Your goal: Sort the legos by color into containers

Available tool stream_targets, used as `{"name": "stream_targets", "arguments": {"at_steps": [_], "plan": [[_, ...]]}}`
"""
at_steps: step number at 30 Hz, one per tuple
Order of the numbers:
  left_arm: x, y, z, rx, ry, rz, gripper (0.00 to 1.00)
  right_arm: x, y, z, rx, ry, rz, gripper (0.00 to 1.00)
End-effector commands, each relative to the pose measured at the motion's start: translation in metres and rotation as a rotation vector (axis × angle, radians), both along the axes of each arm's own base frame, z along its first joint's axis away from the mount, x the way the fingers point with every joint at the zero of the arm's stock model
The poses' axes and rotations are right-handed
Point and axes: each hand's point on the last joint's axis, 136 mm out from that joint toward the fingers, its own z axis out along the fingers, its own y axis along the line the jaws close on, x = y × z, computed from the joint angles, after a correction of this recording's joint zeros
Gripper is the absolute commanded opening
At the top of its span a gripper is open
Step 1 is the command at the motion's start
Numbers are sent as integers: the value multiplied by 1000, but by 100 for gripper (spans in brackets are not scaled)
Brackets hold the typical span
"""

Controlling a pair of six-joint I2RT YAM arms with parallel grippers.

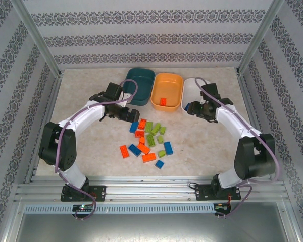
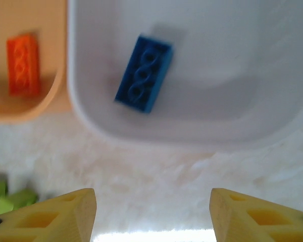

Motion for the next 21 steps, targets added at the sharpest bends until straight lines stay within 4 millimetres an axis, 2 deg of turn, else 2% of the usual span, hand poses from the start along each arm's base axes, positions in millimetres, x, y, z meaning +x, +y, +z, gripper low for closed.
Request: {"name": "stream_targets", "arguments": {"at_steps": [1,3,6,9,13,18,21], "plan": [[3,0,10,-10,-17,-1,98,32,-13,-3,35,-50,-105,60],[2,0,9,-9,-14,-3,98,43,-12,-10,49,-34,-102,59],[2,0,8,-3,-14,-3,98,49,-9,-27,63,8,-90,58],[2,1,9,3,-17,-2,99,40,-4,-48,95,49,-90,56],[2,0,6,1,-11,-3,99,24,-4,-63,98,66,-102,55],[3,0,5,-4,-7,-2,100,15,-5,-58,91,46,-93,55],[2,0,5,-3,-4,-2,100,16,0,-34,74,-26,-46,56]]}}
